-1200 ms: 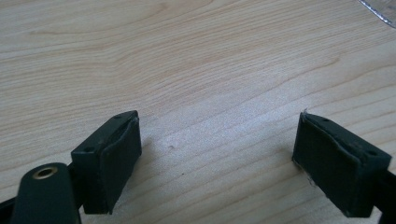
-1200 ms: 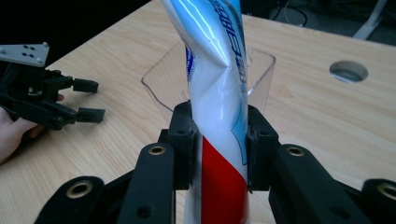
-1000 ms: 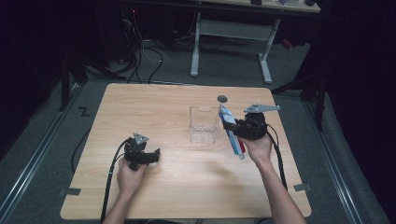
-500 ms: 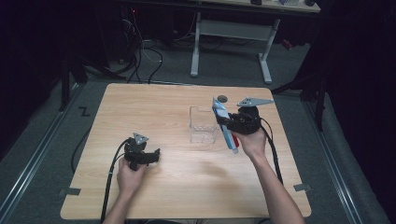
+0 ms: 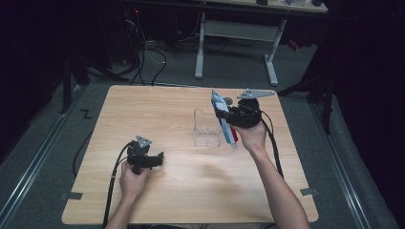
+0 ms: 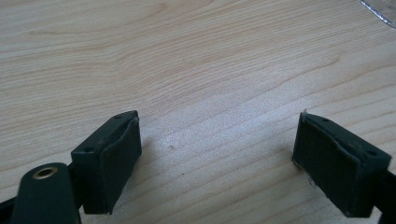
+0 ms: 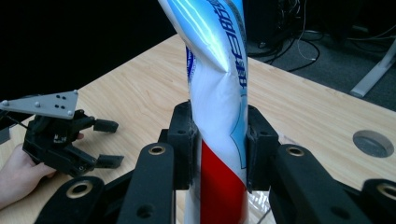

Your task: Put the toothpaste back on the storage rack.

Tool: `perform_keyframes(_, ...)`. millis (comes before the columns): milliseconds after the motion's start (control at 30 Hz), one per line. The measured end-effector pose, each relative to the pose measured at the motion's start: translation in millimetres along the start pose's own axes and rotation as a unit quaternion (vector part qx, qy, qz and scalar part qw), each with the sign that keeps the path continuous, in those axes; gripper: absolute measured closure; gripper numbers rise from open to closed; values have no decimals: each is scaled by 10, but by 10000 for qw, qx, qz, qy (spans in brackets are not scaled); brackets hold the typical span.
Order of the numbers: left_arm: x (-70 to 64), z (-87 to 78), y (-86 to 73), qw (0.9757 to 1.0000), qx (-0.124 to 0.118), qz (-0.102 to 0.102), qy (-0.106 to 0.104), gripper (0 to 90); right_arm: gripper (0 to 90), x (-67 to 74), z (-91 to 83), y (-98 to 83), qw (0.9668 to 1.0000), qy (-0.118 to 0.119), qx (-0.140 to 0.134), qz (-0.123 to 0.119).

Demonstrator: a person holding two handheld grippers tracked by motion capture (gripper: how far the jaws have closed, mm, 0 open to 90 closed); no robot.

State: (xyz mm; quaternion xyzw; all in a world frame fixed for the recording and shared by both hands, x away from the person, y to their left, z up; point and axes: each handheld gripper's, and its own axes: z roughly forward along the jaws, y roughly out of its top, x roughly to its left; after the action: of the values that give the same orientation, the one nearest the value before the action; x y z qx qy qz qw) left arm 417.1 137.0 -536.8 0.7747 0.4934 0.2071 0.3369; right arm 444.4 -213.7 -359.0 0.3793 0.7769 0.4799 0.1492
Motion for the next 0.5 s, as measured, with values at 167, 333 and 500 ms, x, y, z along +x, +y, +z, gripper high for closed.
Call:
perform_keyframes(167, 0, 0, 0, 10000, 0, 0, -2, 155, 695, -3, 43, 68, 10000, 13, -9, 13)
perform_keyframes(333, 0, 0, 0, 10000, -1, 1, -4, 155, 695, -10, 92, 143, 10000, 20, -20, 11)
perform_keyframes(500, 1, -1, -1, 10000, 0, 3, -5, 155, 695, -19, 142, 208, 10000, -3, -38, -5)
